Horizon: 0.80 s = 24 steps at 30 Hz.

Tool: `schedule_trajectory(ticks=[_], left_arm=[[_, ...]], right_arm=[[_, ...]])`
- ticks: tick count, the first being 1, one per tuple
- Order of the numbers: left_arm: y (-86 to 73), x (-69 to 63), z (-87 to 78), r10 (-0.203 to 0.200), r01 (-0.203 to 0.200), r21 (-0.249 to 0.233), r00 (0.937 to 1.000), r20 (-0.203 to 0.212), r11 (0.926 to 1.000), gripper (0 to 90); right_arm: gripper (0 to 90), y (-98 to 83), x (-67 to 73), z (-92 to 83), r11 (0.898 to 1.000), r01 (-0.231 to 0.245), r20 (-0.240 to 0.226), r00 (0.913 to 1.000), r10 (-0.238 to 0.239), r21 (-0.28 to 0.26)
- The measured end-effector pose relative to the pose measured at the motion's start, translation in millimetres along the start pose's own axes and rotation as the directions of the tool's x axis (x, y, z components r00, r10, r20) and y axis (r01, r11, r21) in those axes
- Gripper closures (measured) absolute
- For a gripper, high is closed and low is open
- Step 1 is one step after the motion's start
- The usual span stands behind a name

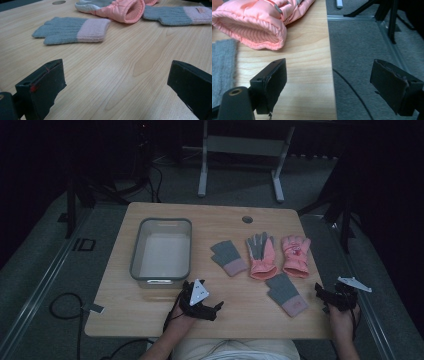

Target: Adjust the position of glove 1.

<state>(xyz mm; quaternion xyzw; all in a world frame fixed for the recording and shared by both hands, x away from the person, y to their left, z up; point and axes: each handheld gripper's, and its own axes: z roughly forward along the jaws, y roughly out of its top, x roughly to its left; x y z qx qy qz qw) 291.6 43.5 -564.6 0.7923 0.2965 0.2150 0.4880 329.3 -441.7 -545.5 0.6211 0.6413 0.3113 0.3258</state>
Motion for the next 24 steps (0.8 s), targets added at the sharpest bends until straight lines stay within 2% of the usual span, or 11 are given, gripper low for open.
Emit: schedule_trajectory(ticks=[3, 6, 8, 9, 11, 17, 18, 19, 20, 23, 24], left_arm=[[0.2, -0.1, 0.5, 0.000, 0.000, 0.004, 1.0000, 0.000, 1.0000, 0.9], [0.0, -0.6, 0.2, 0.007, -0.007, -0.002, 1.0000, 0.001, 1.0000, 1.0], [0.0, -0.7, 0.1, 0.007, -0.007, -0.002, 1.0000, 0.001, 1.0000, 0.9], [0.0, -0.7, 0.2, 0.007, -0.007, -0.002, 1.0000, 0.001, 1.0000, 0.9], [-0.1, -0.4, 0.0, 0.005, -0.005, -0.001, 1.0000, 0.001, 1.0000, 1.0], [-0.3, 0.5, -0.4, -0.004, 0.004, -0.007, 0.9999, 0.010, 1.0000, 1.0], [-0.3, 0.6, -0.7, -0.001, 0.001, -0.007, 1.0000, 0.010, 1.0000, 0.9], [-0.3, 0.6, -0.7, -0.001, 0.001, -0.007, 1.0000, 0.010, 1.0000, 0.9], [-0.3, 0.6, -0.7, -0.001, 0.001, -0.007, 0.9999, 0.010, 1.0000, 0.9], [-0.1, 0.5, 0.0, -0.001, 0.002, -0.002, 0.9999, 0.013, 1.0000, 0.9], [-0.2, 0.4, -0.3, 0.002, -0.002, -0.004, 0.9999, 0.015, 1.0000, 0.9]], right_arm=[[13.6, 8.9, 3.0, -2.1, 0.999, 0.031, 0.008, 0.9995, -0.031, 0.009], [13.3, 22.8, 6.2, -2.2, 0.998, 0.054, -0.028, 0.9982, -0.053, 0.028], [13.2, 25.6, 6.9, -2.7, 0.998, 0.062, -0.028, 0.9978, -0.061, 0.029], [13.2, 34.3, 9.1, -5.0, 0.998, 0.066, -0.033, 0.9973, -0.065, 0.017], [13.3, 38.3, 10.1, -6.6, 0.998, 0.068, -0.041, 0.9969, -0.068, 0.012], [13.5, 64.6, 20.4, -14.7, 0.992, 0.123, -0.012, 0.9923, -0.124, -0.032], [16.7, 73.7, 22.4, -16.7, 0.995, 0.095, -0.043, 0.9944, -0.096, -0.035], [16.7, 73.7, 22.4, -16.7, 0.995, 0.095, -0.043, 0.9944, -0.096, -0.035], [17.2, 82.3, 23.7, -16.9, 0.998, 0.063, -0.112, 0.9915, -0.066, -0.029], [17.1, 89.9, 27.7, -16.5, 0.997, 0.073, -0.145, 0.9866, -0.074, -0.016], [14.6, 96.8, 34.0, -16.7, 0.995, 0.100, -0.129, 0.9864, -0.102, -0.019]])
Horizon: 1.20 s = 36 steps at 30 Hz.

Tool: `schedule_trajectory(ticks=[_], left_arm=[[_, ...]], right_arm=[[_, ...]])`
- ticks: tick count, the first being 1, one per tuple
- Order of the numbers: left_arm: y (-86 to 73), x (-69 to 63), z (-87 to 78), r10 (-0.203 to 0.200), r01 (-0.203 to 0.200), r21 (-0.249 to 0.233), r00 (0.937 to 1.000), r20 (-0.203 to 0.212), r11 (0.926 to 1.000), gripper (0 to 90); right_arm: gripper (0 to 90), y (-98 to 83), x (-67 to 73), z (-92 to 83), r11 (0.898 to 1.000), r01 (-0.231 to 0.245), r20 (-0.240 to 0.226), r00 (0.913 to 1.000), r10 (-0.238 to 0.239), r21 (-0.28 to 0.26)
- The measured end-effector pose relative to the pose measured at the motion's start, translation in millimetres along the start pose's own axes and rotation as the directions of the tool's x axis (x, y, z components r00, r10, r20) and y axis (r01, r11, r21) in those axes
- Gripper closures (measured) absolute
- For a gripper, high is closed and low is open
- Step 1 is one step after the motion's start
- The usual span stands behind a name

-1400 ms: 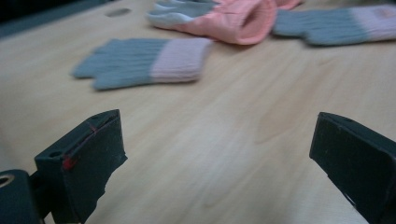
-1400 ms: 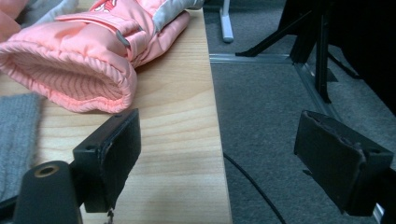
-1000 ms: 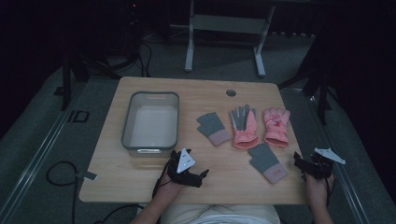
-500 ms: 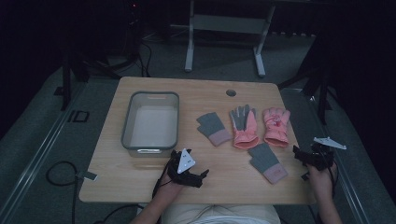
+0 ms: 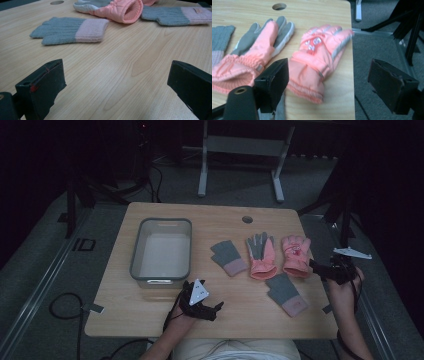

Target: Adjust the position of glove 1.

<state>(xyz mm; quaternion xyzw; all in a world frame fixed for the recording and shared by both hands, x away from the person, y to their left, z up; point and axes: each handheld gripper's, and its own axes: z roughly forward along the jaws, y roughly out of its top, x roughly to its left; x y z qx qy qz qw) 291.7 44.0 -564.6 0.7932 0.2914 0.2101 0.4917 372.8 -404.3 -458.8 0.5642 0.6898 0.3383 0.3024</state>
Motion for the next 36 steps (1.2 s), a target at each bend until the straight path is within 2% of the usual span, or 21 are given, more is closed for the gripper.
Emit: schedule_trajectory(ticks=[7, 9, 10, 11, 12, 17, 18, 22, 23, 24, 25, 26, 27, 29, 30, 32, 34, 35, 36], left_arm=[[0.0, 0.1, 0.1, -0.002, 0.002, 0.001, 1.0000, 0.000, 1.0000, 1.0], [0.0, 0.1, 0.1, -0.004, 0.004, 0.001, 1.0000, -0.002, 1.0000, 0.9], [0.0, 0.1, 0.0, -0.005, 0.005, 0.001, 1.0000, -0.003, 1.0000, 0.9], [0.0, 0.1, 0.0, -0.005, 0.005, 0.001, 1.0000, -0.003, 1.0000, 0.9], [0.0, 0.0, 0.2, -0.004, 0.004, 0.001, 1.0000, -0.005, 1.0000, 0.9], [0.3, -1.7, 0.7, 0.014, -0.014, 0.005, 0.9999, -0.006, 0.9999, 0.9], [0.2, -1.6, 0.6, 0.013, -0.013, 0.005, 0.9999, -0.005, 0.9999, 0.9], [0.2, -0.7, 0.5, 0.005, -0.005, 0.004, 1.0000, 0.000, 1.0000, 0.9], [0.2, -0.7, 0.6, 0.005, -0.005, 0.005, 1.0000, 0.000, 1.0000, 0.9], [0.2, -0.8, 0.6, 0.006, -0.006, 0.005, 1.0000, 0.000, 1.0000, 0.9], [0.3, -0.9, 0.6, 0.008, -0.008, 0.006, 1.0000, 0.000, 1.0000, 0.9], [0.3, -1.0, 0.7, 0.008, -0.008, 0.006, 1.0000, 0.001, 1.0000, 0.9], [0.3, -1.0, 0.6, 0.009, -0.009, 0.005, 1.0000, 0.001, 0.9999, 0.9], [0.2, -0.9, 0.5, 0.009, -0.009, 0.004, 1.0000, 0.002, 1.0000, 0.9], [0.2, -1.3, 0.5, 0.014, -0.014, 0.004, 0.9999, 0.003, 0.9999, 0.9], [0.3, -1.3, 0.7, 0.017, -0.017, 0.006, 0.9998, 0.005, 0.9998, 0.9], [0.4, -1.5, 0.8, 0.018, -0.018, 0.007, 0.9998, 0.005, 0.9998, 0.9], [0.4, -1.4, 0.8, 0.018, -0.019, 0.007, 0.9998, 0.005, 0.9998, 0.9], [0.4, -1.4, 0.8, 0.018, -0.018, 0.007, 0.9998, 0.005, 0.9998, 0.9]], right_arm=[[12.9, 22.8, 13.0, 0.5, 1.000, 0.007, -0.024, 0.9997, -0.008, -0.018], [12.3, 29.1, 17.6, 0.8, 0.999, -0.001, -0.040, 0.9992, -0.001, -0.034], [11.6, 34.1, 22.6, 0.7, 0.999, -0.001, -0.072, 0.9974, -0.002, -0.048], [11.6, 34.1, 22.6, 0.7, 0.999, -0.001, -0.072, 0.9974, -0.002, -0.048], [11.3, 38.5, 27.9, 2.2, 0.999, 0.008, -0.089, 0.9959, -0.013, -0.053], [10.9, 45.9, 39.2, 5.8, 0.998, 0.041, -0.111, 0.9927, -0.047, -0.057], [11.0, 48.7, 45.4, 7.7, 0.997, 0.060, -0.132, 0.9890, -0.066, -0.053], [11.1, 52.2, 54.6, 10.3, 0.995, 0.083, -0.149, 0.9847, -0.090, -0.053], [13.3, 55.7, 62.0, 12.2, 0.993, 0.101, -0.168, 0.9798, -0.109, -0.058], [13.3, 55.7, 62.0, 12.2, 0.993, 0.101, -0.168, 0.9798, -0.109, -0.058], [13.3, 59.1, 69.4, 13.6, 0.990, 0.121, -0.182, 0.9745, -0.131, -0.067], [13.3, 59.1, 69.4, 13.6, 0.990, 0.121, -0.182, 0.9745, -0.131, -0.067], [13.6, 62.8, 76.9, 15.8, 0.988, 0.138, -0.200, 0.9682, -0.150, -0.071], [14.6, 64.3, 79.8, 16.5, 0.987, 0.141, -0.203, 0.9670, -0.153, -0.072], [17.9, 67.9, 89.9, 18.5, 0.985, 0.159, -0.208, 0.9630, -0.171, -0.071], [20.4, 69.9, 99.8, 20.5, 0.979, 0.186, -0.206, 0.9582, -0.199, -0.079], [20.4, 70.6, 103.3, 21.5, 0.979, 0.191, -0.210, 0.9563, -0.203, -0.079], [21.1, 72.8, 111.2, 26.2, 0.979, 0.190, -0.248, 0.9472, -0.203, -0.076], [21.1, 72.8, 111.2, 26.2, 0.979, 0.190, -0.248, 0.9472, -0.203, -0.076]])
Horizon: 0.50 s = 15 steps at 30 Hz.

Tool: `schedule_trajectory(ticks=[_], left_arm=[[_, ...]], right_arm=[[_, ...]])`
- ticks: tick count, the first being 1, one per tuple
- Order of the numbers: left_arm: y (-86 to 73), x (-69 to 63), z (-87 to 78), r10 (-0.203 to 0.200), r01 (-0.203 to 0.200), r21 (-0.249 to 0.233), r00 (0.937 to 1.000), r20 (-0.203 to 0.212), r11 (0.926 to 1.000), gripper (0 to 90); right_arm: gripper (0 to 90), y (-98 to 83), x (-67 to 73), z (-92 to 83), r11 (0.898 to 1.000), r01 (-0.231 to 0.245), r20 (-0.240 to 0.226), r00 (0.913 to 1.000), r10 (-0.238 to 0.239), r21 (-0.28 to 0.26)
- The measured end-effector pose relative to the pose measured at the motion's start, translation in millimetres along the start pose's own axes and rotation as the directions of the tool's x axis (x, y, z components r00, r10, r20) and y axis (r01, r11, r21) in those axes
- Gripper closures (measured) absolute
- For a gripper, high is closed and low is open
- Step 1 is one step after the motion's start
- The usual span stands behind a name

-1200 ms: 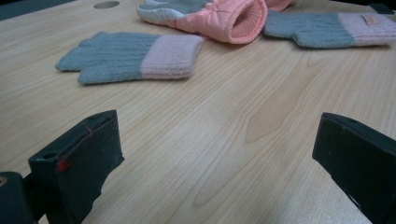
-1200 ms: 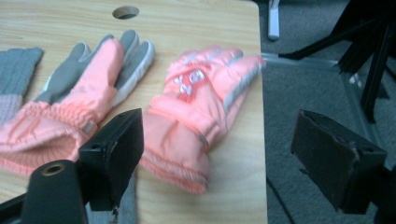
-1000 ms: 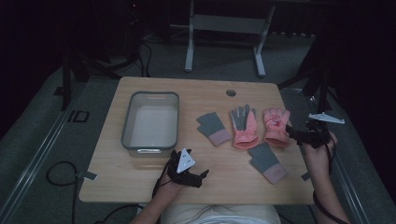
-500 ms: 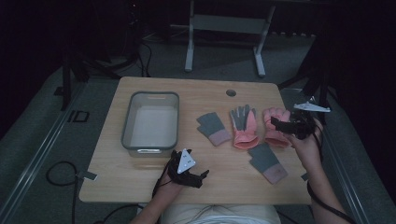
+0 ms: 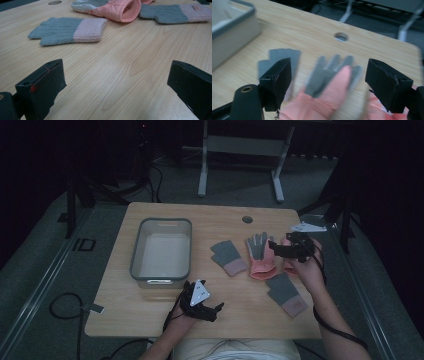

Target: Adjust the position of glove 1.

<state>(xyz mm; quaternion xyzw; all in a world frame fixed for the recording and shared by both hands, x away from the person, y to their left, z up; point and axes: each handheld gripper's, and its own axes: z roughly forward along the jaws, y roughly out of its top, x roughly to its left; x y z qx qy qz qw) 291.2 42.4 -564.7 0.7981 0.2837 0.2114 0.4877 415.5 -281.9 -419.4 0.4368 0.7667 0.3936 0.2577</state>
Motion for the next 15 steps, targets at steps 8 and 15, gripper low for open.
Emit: schedule_trajectory(ticks=[8, 15], left_arm=[[0.1, -0.9, 0.1, 0.010, -0.010, 0.003, 0.9999, 0.001, 0.9999, 0.9], [0.0, -0.9, 0.0, 0.007, -0.007, 0.000, 1.0000, 0.002, 1.0000, 0.9]], right_arm=[[29.9, 4.9, 17.7, 29.8, 1.000, 0.017, -0.105, 0.9943, -0.015, 0.018], [37.8, 5.3, 39.4, 61.9, 0.995, 0.084, -0.176, 0.9816, -0.074, 0.048]])
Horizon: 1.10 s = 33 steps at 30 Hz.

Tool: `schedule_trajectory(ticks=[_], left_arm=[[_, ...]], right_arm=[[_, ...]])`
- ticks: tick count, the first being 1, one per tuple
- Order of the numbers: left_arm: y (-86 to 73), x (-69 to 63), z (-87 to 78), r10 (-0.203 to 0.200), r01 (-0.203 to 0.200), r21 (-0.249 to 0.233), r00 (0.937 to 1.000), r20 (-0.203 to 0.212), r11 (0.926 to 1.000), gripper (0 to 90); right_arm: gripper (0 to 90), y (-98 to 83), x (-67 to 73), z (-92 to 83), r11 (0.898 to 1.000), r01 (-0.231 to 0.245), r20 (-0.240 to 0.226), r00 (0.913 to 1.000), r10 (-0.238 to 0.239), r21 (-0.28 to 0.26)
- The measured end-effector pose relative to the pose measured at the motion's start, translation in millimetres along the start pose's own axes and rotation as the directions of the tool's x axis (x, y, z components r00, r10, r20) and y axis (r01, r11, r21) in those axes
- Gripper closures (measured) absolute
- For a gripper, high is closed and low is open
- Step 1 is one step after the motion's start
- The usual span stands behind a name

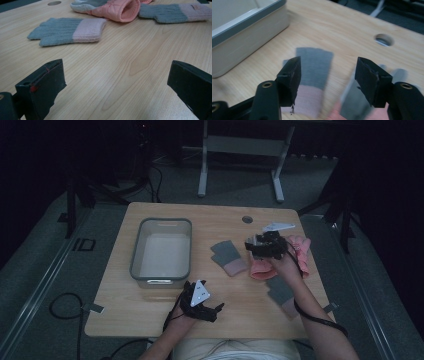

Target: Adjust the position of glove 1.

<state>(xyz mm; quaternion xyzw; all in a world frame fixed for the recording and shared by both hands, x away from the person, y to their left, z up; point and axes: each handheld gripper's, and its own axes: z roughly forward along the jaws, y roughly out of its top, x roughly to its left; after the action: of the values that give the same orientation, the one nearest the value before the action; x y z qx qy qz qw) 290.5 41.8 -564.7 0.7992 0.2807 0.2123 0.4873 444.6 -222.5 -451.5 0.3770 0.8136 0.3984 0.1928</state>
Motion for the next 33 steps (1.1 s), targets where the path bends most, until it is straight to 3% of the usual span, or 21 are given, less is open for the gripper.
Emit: schedule_trajectory(ticks=[6, 9, 13, 15, 19, 25, 31, 33], left_arm=[[-0.1, 0.3, -0.4, -0.001, 0.001, -0.002, 1.0000, 0.002, 1.0000, 0.9], [-0.3, 0.4, -0.6, -0.004, 0.004, -0.005, 1.0000, 0.005, 1.0000, 0.9], [-0.3, 0.1, -0.6, -0.003, 0.003, -0.005, 1.0000, 0.005, 1.0000, 0.9], [-0.3, 0.9, -0.7, -0.007, 0.007, -0.005, 0.9999, 0.014, 1.0000, 0.9], [-0.7, 2.3, -1.4, -0.020, 0.020, -0.010, 0.9996, 0.020, 0.9998, 0.9], [-0.5, 1.3, -0.9, -0.010, 0.010, -0.007, 0.9998, 0.020, 0.9999, 0.9], [-0.6, 1.4, -1.2, -0.012, 0.012, -0.009, 0.9998, 0.018, 0.9999, 0.9], [-0.7, 0.9, -1.2, -0.010, 0.011, -0.010, 0.9998, 0.017, 0.9999, 0.9]], right_arm=[[41.5, 0.3, 10.8, 28.6, 0.998, 0.042, -0.042, 0.9983, -0.040, 0.055], [47.4, -2.5, 16.7, 52.4, 0.990, 0.062, -0.066, 0.9964, -0.054, 0.123], [51.0, -3.7, 19.1, 71.1, 0.986, 0.089, -0.084, 0.9934, -0.077, 0.145], [53.8, -2.6, 17.9, 79.3, 0.983, 0.081, -0.098, 0.9931, -0.065, 0.167], [55.2, -2.5, 15.8, 96.2, 0.971, 0.081, -0.099, 0.9933, -0.060, 0.223], [51.6, -1.5, 13.6, 115.4, 0.956, 0.122, -0.087, 0.9910, -0.102, 0.268], [50.1, -5.1, 11.5, 130.8, 0.932, 0.137, -0.088, 0.9896, -0.114, 0.335], [58.9, -1.1, 14.0, 132.5, 0.918, 0.156, -0.106, 0.9864, -0.126, 0.365]])
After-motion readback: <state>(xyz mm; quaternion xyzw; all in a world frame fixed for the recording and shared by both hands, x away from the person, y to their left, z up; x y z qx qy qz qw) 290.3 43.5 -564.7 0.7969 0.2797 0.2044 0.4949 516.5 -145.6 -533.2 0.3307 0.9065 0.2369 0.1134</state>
